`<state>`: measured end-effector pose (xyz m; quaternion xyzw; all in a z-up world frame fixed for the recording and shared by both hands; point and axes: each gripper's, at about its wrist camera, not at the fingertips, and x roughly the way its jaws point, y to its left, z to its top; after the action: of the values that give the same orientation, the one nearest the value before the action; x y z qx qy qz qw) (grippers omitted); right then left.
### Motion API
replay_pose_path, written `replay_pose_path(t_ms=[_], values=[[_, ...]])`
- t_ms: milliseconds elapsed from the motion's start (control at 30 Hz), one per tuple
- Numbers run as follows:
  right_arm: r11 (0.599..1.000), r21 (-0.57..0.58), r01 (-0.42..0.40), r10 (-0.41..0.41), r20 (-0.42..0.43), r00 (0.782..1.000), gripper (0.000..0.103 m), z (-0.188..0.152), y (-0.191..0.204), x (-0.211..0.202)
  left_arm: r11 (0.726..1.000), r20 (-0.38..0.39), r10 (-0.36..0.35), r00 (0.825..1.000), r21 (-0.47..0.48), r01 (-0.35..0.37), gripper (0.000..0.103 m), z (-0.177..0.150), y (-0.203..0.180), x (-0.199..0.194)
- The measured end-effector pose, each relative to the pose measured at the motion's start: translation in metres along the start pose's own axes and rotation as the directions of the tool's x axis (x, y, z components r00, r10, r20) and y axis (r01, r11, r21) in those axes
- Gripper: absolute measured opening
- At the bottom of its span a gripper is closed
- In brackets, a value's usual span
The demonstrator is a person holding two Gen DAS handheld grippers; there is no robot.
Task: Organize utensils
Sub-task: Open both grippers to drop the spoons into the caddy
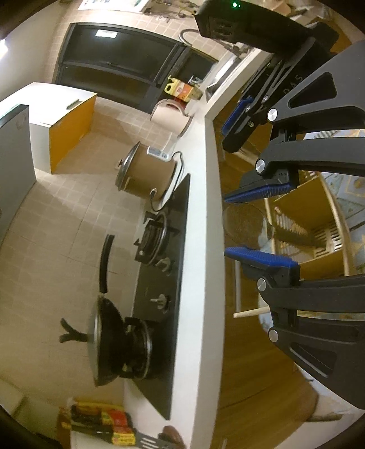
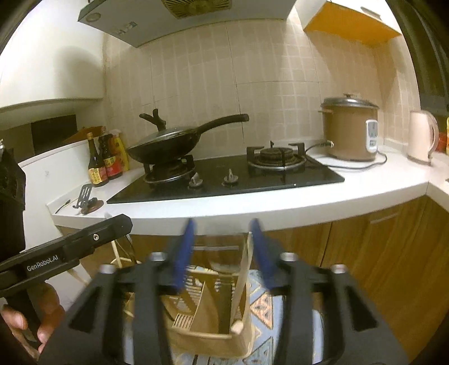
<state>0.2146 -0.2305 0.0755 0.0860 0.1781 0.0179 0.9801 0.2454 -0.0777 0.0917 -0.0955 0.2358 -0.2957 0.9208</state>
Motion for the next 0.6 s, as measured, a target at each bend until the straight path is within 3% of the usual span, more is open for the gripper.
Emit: replay_pose_path(t_ms=[400,600], values=[[1.000,0.018,-0.011,0.011,-0.008,1.000,0.057,0.005,0.005,-0.056,1.000,-0.006,-0.014,1.000,0.009,0.014,0.038,-0.002,-0.015,-0.054],[1.000,0.012,-0.029,0.030,-0.101,0.994,0.057,0.000,0.014,-0.083,0.997,-0.057,0.042,0.997,0.069,-0.038,0.038,-0.014,-0.032,-0.083]])
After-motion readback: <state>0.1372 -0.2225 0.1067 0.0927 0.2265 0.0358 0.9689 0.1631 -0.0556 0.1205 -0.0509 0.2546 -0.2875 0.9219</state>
